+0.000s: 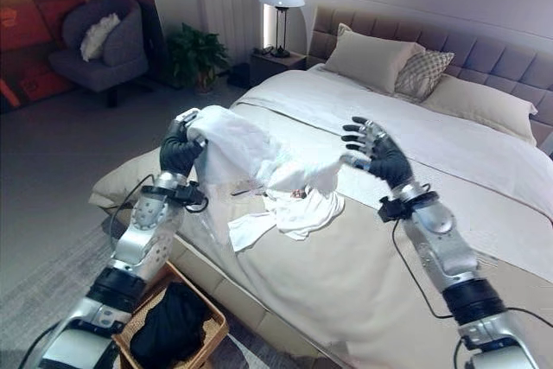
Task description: Pick up clothes into the bucket
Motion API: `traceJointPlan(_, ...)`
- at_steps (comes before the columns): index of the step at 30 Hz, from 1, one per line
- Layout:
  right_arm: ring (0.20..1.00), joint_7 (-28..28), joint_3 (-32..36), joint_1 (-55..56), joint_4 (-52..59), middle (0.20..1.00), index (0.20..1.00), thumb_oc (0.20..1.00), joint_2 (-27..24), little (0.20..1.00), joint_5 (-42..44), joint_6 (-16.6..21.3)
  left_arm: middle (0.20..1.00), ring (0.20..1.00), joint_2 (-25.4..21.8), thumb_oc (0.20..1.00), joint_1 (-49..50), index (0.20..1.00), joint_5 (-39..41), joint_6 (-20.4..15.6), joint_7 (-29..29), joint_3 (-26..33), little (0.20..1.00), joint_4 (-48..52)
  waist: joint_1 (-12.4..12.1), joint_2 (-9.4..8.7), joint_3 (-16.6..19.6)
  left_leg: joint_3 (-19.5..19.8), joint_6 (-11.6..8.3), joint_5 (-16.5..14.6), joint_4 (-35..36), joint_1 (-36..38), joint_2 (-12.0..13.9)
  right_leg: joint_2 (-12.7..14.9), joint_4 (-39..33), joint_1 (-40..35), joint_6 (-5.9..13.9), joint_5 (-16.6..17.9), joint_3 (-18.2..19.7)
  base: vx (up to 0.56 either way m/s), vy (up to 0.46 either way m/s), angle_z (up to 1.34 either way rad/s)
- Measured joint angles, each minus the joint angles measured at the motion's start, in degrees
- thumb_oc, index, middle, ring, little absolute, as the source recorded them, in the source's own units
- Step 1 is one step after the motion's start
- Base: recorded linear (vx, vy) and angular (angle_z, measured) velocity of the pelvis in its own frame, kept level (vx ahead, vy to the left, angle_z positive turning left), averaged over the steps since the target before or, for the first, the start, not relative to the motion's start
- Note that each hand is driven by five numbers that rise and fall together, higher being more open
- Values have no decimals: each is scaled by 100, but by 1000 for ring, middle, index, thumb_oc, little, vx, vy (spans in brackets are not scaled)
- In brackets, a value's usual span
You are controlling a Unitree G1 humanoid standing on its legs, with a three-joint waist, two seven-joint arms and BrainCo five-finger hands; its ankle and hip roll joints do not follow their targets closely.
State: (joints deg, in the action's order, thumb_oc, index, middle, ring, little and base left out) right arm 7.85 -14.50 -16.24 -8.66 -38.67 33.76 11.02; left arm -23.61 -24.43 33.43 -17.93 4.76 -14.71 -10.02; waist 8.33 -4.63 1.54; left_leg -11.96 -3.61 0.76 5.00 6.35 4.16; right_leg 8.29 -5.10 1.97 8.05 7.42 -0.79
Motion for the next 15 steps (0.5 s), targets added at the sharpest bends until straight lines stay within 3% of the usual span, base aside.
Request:
traceJointPlan(6,1000,-40,4,324,-452,1000,1000,1000,23,1000,-1194,-75,200,200,-3,200,-23,200,-14,-65,175,297,200,0,-5,80,-55,88,0,0,0,-1,12,1,-2,-50,4,-4,-90,0,5,6)
traceJointPlan(15,1000,-519,365,705,-1430,1000,1000,1000,341,1000,-2148,-193,200,200,-96,200,-13,200,-243,-201,422,740,200,2,-32,140,-97,122,0,0,2,6,35,2,-3,-81,12,-13,-132,-1,1,2)
